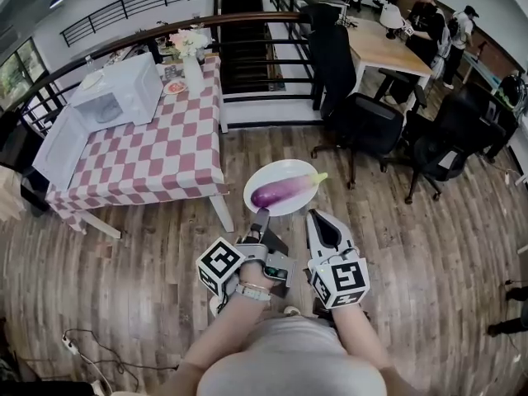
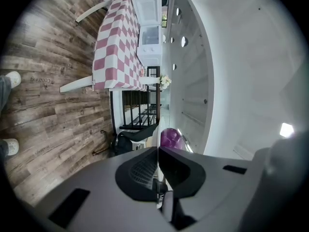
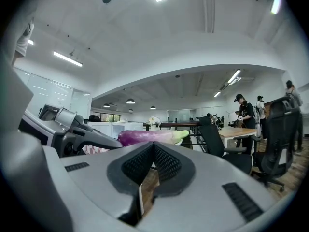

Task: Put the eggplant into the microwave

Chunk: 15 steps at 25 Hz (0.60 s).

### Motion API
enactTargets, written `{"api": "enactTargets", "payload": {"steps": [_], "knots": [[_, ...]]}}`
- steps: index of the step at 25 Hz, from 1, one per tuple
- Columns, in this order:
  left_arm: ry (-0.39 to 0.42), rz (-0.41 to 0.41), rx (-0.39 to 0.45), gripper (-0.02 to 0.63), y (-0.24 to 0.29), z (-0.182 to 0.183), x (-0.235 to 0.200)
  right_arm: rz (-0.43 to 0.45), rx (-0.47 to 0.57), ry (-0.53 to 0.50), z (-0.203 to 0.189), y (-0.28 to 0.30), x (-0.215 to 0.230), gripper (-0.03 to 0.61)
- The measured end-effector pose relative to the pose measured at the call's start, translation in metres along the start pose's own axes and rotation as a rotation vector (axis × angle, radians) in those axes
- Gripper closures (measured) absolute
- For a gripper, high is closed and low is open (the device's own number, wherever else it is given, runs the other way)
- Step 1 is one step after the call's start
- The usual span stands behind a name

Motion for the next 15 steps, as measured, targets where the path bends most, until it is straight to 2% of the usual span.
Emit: {"api": "enactTargets", "payload": {"steps": [15], "knots": [[-0.008,0.008,0.074,0.601,-0.038,0.081,0.01,0.058,0.002,0.005,0.021,0.053,-0.065,0.554]]}}
Point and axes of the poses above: the fingertips, and each gripper's own axes: y forward along the fingers, x to its right, z out of its top, the point moved 3 cm from there along -y, backward along the fingers, and after that the axes turned 10 degrees about -x, right-handed, at the moved point
